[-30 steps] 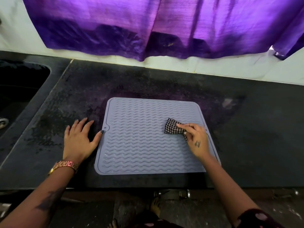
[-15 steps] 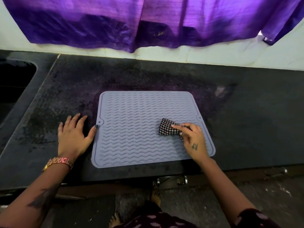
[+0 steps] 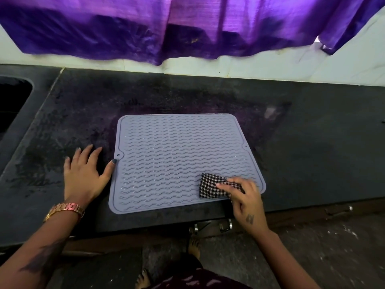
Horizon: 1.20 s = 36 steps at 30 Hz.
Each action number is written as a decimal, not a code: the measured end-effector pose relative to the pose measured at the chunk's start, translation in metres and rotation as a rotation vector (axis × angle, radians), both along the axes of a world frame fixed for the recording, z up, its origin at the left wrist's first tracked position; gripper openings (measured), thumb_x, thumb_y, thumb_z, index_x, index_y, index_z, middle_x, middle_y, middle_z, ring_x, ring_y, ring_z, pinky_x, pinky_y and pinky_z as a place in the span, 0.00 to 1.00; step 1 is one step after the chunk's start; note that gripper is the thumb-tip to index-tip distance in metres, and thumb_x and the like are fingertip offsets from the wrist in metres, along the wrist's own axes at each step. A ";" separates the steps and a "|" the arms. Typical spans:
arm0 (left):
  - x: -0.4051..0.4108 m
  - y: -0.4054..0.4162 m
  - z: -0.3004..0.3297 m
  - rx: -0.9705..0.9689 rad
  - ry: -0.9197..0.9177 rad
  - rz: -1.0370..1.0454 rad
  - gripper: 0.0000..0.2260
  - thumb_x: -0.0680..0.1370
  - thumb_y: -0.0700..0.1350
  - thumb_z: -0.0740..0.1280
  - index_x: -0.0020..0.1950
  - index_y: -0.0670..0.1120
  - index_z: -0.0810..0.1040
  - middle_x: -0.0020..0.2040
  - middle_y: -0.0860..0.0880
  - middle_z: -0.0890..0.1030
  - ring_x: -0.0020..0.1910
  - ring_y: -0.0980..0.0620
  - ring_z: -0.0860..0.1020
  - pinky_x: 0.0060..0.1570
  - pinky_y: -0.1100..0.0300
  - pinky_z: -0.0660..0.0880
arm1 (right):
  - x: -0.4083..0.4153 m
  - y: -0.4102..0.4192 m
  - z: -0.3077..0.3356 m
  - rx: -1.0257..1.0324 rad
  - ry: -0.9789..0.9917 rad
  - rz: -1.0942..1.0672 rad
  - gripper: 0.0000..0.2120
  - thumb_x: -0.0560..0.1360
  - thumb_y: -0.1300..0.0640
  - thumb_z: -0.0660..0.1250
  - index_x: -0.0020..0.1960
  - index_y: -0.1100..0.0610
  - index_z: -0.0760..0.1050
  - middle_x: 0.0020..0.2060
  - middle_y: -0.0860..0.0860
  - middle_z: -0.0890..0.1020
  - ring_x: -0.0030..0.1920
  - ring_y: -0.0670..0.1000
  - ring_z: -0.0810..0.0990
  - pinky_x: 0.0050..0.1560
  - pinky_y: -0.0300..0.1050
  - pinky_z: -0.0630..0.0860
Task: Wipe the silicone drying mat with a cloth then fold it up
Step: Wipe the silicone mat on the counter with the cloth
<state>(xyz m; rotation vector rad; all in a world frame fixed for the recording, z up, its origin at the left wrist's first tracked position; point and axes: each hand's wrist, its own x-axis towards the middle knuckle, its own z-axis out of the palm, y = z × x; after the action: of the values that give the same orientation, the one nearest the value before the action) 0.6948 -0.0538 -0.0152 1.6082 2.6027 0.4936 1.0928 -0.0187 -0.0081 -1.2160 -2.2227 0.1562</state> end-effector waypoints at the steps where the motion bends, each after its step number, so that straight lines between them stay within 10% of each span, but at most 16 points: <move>1: 0.000 0.000 0.000 -0.004 0.001 -0.004 0.41 0.69 0.70 0.45 0.72 0.45 0.67 0.74 0.43 0.65 0.74 0.41 0.57 0.72 0.43 0.49 | 0.002 -0.006 -0.003 0.018 -0.016 -0.008 0.22 0.70 0.69 0.63 0.57 0.50 0.80 0.53 0.53 0.79 0.52 0.54 0.76 0.51 0.49 0.70; 27: -0.004 0.001 -0.006 0.000 0.011 0.007 0.39 0.71 0.70 0.45 0.71 0.46 0.69 0.73 0.43 0.66 0.74 0.42 0.58 0.71 0.44 0.50 | 0.021 0.061 0.002 0.016 0.021 -0.047 0.19 0.72 0.62 0.55 0.55 0.53 0.81 0.51 0.52 0.81 0.49 0.54 0.77 0.48 0.55 0.76; 36: -0.002 0.001 -0.001 0.006 0.003 0.021 0.39 0.70 0.70 0.46 0.71 0.47 0.69 0.73 0.44 0.67 0.74 0.43 0.58 0.72 0.45 0.50 | 0.005 0.108 0.005 0.026 0.013 -0.020 0.25 0.65 0.76 0.65 0.54 0.54 0.81 0.49 0.52 0.81 0.47 0.53 0.77 0.49 0.50 0.75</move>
<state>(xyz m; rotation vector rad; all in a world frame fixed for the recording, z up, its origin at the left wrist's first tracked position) 0.6932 -0.0530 -0.0164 1.5860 2.6262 0.5012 1.0981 0.0895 -0.0035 -1.2194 -2.1939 0.1269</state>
